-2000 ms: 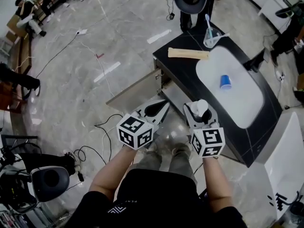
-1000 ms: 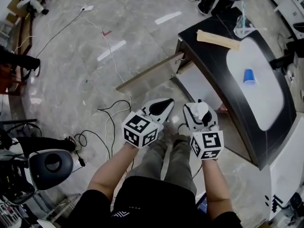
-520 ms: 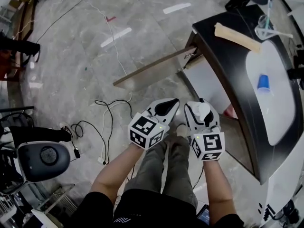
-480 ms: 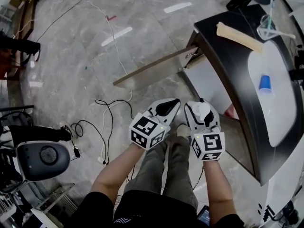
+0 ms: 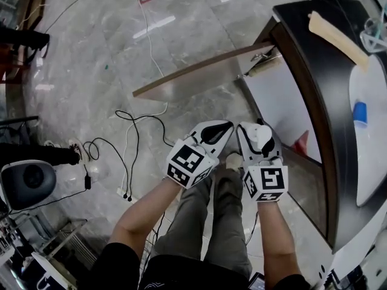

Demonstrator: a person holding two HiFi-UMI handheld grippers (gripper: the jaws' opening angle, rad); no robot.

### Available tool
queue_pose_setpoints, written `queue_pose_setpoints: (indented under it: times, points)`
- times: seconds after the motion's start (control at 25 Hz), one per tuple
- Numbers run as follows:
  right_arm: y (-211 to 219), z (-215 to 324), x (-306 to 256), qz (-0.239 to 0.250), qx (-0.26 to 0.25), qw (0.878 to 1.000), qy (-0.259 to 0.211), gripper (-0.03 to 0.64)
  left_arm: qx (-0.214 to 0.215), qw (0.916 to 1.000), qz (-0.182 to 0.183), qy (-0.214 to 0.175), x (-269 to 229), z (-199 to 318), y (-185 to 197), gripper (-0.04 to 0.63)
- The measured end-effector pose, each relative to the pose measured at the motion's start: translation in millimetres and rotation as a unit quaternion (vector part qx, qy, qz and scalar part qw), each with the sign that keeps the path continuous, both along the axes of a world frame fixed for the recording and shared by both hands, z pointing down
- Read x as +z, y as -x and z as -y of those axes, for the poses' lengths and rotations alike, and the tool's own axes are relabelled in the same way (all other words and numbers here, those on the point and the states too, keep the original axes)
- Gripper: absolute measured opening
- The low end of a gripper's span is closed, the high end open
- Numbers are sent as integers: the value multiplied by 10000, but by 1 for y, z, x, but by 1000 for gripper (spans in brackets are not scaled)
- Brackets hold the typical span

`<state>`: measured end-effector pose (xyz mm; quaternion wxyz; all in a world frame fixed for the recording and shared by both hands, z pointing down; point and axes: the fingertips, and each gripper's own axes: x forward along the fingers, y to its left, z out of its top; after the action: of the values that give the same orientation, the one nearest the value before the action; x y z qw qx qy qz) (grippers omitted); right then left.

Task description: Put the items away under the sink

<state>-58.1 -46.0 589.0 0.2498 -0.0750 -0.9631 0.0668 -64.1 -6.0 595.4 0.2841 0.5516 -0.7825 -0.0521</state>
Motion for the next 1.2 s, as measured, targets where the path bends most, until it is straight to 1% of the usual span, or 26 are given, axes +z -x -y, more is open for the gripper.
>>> queue_pose_setpoints:
  times: [0.16, 0.44, 0.52, 0.68, 0.84, 1.2]
  points:
    - [1, 2, 22, -28, -37, 10000, -25, 247, -104, 9999, 51, 12, 22, -2, 3, 12]
    - [14, 14, 72, -18, -64, 9999, -91, 247, -377, 9993, -30, -63, 70, 8, 22, 13]
    - [19, 18, 86, -21, -36, 9999, -102, 247, -390, 9992, 34, -39, 85, 12, 26, 13]
    - [24, 23, 108, 12, 29, 10000, -83, 247, -338, 9989, 312, -44, 103, 19, 30, 12]
    - [28, 26, 128, 79, -29, 9999, -131, 247, -450, 9984, 333, -87, 123, 24, 38, 12]
    - [36, 42, 175, 148, 14, 9998, -128, 247, -517, 9980, 332, -131, 168, 42, 45, 14]
